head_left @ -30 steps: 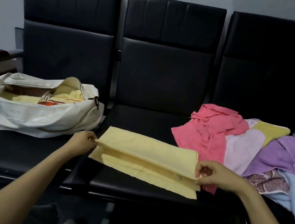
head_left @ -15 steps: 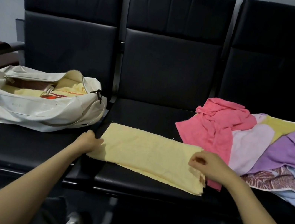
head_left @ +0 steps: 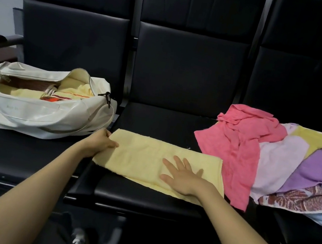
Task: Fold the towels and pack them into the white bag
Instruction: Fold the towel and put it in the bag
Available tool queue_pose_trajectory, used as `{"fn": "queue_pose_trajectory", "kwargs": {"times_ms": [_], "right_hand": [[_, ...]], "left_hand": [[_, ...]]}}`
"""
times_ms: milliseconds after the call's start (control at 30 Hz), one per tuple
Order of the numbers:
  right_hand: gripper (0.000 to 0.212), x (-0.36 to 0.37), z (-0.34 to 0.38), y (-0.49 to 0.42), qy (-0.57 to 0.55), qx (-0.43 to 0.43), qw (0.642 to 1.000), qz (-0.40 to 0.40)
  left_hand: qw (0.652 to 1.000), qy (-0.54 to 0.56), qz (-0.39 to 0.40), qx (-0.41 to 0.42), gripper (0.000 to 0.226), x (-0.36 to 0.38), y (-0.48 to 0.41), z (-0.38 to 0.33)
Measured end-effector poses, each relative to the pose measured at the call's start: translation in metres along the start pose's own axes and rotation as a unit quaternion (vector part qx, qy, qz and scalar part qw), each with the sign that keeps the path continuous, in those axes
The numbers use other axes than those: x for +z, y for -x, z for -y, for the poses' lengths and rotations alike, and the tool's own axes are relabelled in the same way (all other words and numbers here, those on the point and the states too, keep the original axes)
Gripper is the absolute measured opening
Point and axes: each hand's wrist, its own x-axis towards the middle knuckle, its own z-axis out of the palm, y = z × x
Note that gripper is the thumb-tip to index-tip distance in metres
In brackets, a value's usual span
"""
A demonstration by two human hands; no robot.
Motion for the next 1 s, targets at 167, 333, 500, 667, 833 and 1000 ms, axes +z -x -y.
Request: {"fn": "queue_pose_trajectory", "kwargs": {"times_ms": [167,333,500,667,833,1000], "right_hand": [[0.056,0.007,0.008,-0.017,0.037,-0.06,0.996,-0.046],[0.053,0.009,0.01,-0.022,0.01,-0.087,0.992,-0.096],[0.04,-0.013,-0.004,-0.023,-0.532,-0.037,0.824,-0.191],[0.05,-0.036,-0.021,-0.011,-0.773,0.066,0.609,-0.167],[0.043,-0.032,-0.032,-0.007,-0.645,0.137,0.73,-0.178],[0.038,-0.039,-0.041,0.004,-0.527,0.106,0.814,-0.222]], "left_hand": [[0.977,0.193,0.082,0.033,0.06,-0.022,0.021,-0.014],[0.986,0.074,0.083,0.12,0.059,0.014,0.05,-0.057],[0.975,0.034,0.104,0.196,0.068,0.066,0.062,-0.092],[0.954,0.101,0.232,0.159,0.077,0.122,0.063,-0.106],[0.961,0.138,0.211,0.11,0.063,0.138,0.06,-0.112],[0.992,-0.016,0.083,0.09,0.05,0.122,0.048,-0.1]]}}
